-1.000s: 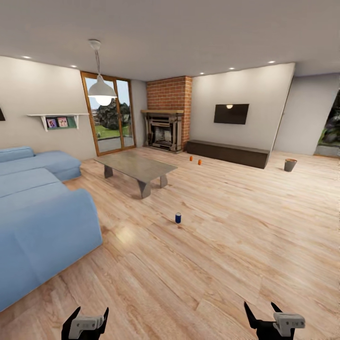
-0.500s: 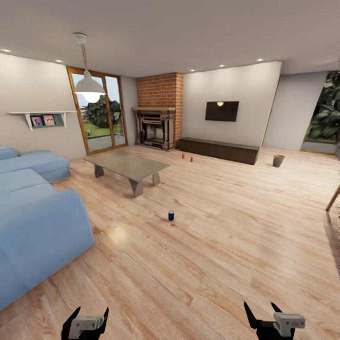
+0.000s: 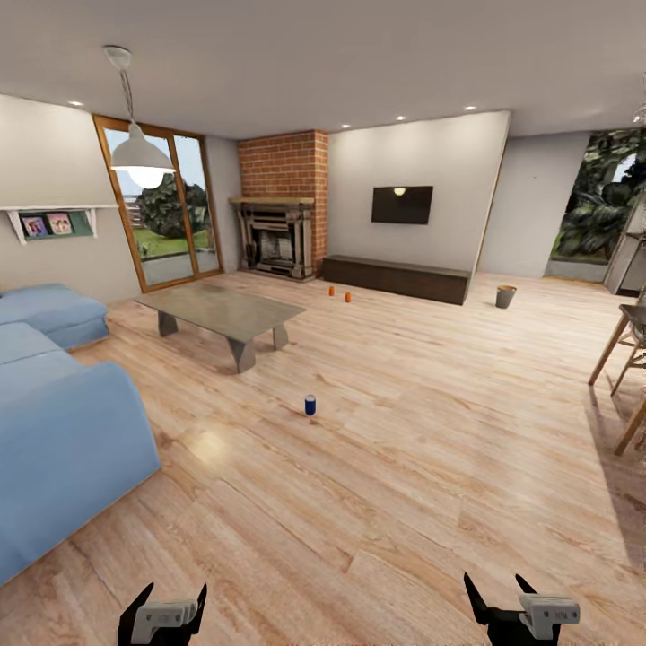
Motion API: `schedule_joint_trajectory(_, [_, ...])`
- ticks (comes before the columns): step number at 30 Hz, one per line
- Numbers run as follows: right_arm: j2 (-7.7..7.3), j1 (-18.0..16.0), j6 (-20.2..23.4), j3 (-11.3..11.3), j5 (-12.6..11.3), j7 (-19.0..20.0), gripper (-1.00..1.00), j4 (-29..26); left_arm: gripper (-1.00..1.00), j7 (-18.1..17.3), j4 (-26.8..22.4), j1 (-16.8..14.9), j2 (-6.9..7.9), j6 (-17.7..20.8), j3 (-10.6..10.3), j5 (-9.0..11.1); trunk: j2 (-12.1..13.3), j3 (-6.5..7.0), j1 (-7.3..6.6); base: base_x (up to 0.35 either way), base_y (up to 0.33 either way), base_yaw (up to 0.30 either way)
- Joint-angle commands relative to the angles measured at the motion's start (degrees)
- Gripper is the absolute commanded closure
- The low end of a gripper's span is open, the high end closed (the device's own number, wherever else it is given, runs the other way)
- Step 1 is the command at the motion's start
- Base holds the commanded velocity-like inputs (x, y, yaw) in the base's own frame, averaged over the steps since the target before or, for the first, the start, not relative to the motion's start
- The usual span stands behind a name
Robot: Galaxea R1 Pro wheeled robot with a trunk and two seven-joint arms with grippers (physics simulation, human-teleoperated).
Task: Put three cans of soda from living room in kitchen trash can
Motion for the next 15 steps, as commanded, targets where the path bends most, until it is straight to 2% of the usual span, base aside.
schedule_joint_trajectory(1, [0.00,0.0,0.0,0.0,0.0,0.0,-1.00,0.0,-1.00,0.0,0.0,0.0,0.00,0.0,0.0,0.0,0.0,-0.08,0.00,0.000,0.000,-0.145])
schedule_joint_trajectory(7, [0.04,0.0,-0.2,0.0,0.0,0.0,-1.00,0.0,-1.00,0.0,0.0,0.0,0.00,0.0,-0.2,0.0,0.0,-0.52,0.00,0.073,0.000,-0.143])
schedule_joint_trajectory(15, [0.08,0.0,-0.4,-0.5,0.0,0.0,-1.00,0.0,-1.00,0.0,-0.1,0.0,0.00,0.1,-0.7,-0.1,0.0,-1.10,0.00,0.288,0.000,-0.130])
